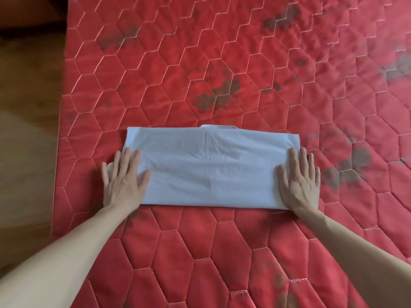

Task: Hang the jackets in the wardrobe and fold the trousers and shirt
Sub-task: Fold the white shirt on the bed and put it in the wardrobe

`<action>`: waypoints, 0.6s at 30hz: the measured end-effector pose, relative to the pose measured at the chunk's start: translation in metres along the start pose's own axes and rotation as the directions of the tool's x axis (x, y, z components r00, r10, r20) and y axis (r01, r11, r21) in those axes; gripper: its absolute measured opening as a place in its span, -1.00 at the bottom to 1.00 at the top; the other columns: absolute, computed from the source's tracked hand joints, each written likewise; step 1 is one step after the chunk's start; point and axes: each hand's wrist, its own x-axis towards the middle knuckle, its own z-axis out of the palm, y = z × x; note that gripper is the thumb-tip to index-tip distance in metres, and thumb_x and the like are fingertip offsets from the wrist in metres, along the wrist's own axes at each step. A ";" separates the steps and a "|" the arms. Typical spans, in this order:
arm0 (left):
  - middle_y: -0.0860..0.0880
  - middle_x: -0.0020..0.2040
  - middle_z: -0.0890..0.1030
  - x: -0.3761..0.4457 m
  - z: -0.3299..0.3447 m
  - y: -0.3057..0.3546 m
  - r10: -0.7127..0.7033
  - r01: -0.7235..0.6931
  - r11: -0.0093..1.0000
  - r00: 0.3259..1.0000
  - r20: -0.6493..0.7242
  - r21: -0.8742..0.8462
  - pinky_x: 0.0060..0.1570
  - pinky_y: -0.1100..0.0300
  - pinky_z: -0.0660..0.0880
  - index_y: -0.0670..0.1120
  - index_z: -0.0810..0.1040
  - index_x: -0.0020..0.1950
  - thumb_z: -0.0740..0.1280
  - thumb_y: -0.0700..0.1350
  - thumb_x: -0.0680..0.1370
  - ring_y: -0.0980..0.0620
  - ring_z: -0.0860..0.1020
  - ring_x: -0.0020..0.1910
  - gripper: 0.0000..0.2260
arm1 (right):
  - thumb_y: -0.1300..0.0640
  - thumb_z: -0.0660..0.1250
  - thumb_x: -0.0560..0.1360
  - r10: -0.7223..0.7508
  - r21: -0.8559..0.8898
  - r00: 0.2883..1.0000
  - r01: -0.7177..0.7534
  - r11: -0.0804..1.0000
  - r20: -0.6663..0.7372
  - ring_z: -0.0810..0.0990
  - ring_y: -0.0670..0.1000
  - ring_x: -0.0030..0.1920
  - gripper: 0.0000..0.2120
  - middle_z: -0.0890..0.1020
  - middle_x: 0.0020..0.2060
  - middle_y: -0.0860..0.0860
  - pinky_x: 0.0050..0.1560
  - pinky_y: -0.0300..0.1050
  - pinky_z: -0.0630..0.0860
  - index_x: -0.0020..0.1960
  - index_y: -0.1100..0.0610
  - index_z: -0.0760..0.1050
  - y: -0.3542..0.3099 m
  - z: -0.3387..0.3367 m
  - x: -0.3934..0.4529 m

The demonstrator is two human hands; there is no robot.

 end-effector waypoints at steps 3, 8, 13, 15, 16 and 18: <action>-0.05 0.73 -0.08 -0.009 -0.005 -0.014 -0.230 0.234 0.970 0.971 0.069 -0.065 0.62 -0.22 -0.15 0.10 -0.06 0.72 0.00 0.26 0.71 -0.09 -0.13 0.70 -0.38 | -0.29 -0.06 0.64 0.015 0.049 1.000 -0.016 0.999 0.017 -0.09 0.06 0.69 -0.29 -0.03 0.71 -0.02 0.65 0.14 -0.12 0.72 -0.06 -0.07 0.001 -0.004 -0.011; -0.19 0.72 -0.10 -0.028 -0.016 -0.013 -0.240 0.249 0.968 0.957 0.164 -0.036 0.64 -0.18 -0.03 -0.03 -0.13 0.72 0.03 0.19 0.71 -0.14 -0.10 0.70 -0.34 | -0.38 0.00 0.57 0.335 0.236 0.941 -0.319 0.918 -0.033 -0.09 0.03 0.69 -0.11 -0.01 0.70 0.06 0.66 0.15 -0.16 0.71 0.13 -0.06 -0.006 -0.009 -0.041; -0.29 0.68 0.07 -0.054 -0.022 0.028 0.040 -0.030 0.995 0.994 -0.102 0.097 0.61 -0.23 0.04 -0.16 0.08 0.70 0.10 0.05 0.73 -0.26 0.05 0.68 -0.42 | -0.39 0.26 0.43 0.507 0.352 0.862 -0.468 0.810 -0.022 0.25 0.24 0.52 -0.20 0.33 0.52 0.17 0.49 0.25 0.20 0.47 0.14 0.41 -0.031 -0.022 -0.057; -0.20 0.70 0.08 -0.056 -0.021 0.049 0.183 -0.173 0.978 0.979 -0.086 0.114 0.62 -0.22 0.08 -0.11 0.11 0.69 0.13 0.04 0.72 -0.20 0.07 0.68 -0.43 | -0.38 0.35 0.40 0.553 0.309 0.833 -0.530 0.790 0.015 0.34 0.28 0.39 -0.25 0.40 0.38 0.21 0.38 0.26 0.31 0.33 0.16 0.47 -0.032 -0.029 -0.049; -0.14 0.71 0.04 -0.056 -0.019 0.059 0.254 -0.247 0.961 0.966 -0.045 0.121 0.63 -0.20 0.07 -0.06 0.07 0.70 0.13 0.04 0.73 -0.16 0.03 0.69 -0.43 | -0.34 0.43 0.40 0.555 0.297 0.831 -0.539 0.788 0.037 0.37 0.29 0.35 -0.30 0.42 0.33 0.22 0.32 0.24 0.36 0.29 0.16 0.47 -0.028 -0.032 -0.044; -0.04 0.72 -0.10 -0.054 -0.016 0.078 0.398 -0.406 0.907 0.913 0.085 0.109 0.66 -0.14 -0.06 0.02 -0.06 0.71 0.11 0.08 0.73 -0.08 -0.13 0.70 -0.40 | -0.20 0.56 0.39 0.522 0.393 0.845 -0.523 0.756 0.118 0.50 0.24 0.17 -0.39 0.51 0.21 0.18 0.13 0.14 0.45 0.23 0.13 0.43 -0.019 -0.042 -0.033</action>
